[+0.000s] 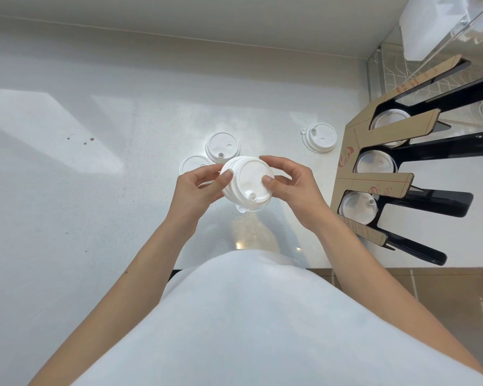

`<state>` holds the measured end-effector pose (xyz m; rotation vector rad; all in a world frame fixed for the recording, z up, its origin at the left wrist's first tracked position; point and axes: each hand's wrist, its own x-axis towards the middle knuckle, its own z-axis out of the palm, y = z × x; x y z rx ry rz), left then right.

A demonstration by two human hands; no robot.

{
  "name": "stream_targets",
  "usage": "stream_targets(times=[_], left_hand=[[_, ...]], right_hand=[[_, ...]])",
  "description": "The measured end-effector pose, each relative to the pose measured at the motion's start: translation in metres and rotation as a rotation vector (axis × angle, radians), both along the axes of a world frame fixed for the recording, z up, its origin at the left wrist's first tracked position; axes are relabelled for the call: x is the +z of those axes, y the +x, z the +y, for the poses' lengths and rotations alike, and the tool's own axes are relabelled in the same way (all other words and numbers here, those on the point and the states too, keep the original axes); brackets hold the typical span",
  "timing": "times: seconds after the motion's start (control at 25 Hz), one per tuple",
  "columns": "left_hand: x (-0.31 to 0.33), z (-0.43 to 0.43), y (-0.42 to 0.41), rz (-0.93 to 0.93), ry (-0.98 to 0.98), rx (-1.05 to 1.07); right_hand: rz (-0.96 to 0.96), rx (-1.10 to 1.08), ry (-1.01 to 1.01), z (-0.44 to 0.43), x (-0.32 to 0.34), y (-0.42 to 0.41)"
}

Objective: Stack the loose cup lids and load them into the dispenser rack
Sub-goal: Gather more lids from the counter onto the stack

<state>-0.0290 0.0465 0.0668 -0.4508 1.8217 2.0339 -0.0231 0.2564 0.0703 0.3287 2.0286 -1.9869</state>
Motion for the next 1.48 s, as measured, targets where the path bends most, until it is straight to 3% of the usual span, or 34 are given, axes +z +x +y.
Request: stream_targets(times=[0.8,1.08,1.48], left_hand=[[0.0031,0.0038,-0.0017,-0.038,0.025,-0.019],[0.0016,-0.0010,-0.0021,-0.037,0.020,0.020],[-0.0001,0.0007,-0.0013,-0.042,0.007,0.041]], right_hand=[[-0.013,-0.210,0.113,-0.0077,-0.0019,-0.0006],[-0.013,-0.104,0.006,-0.0059,0.0036,-0.0001],[-0.008,-0.144,0.049,-0.0055,-0.0024,-0.0001]])
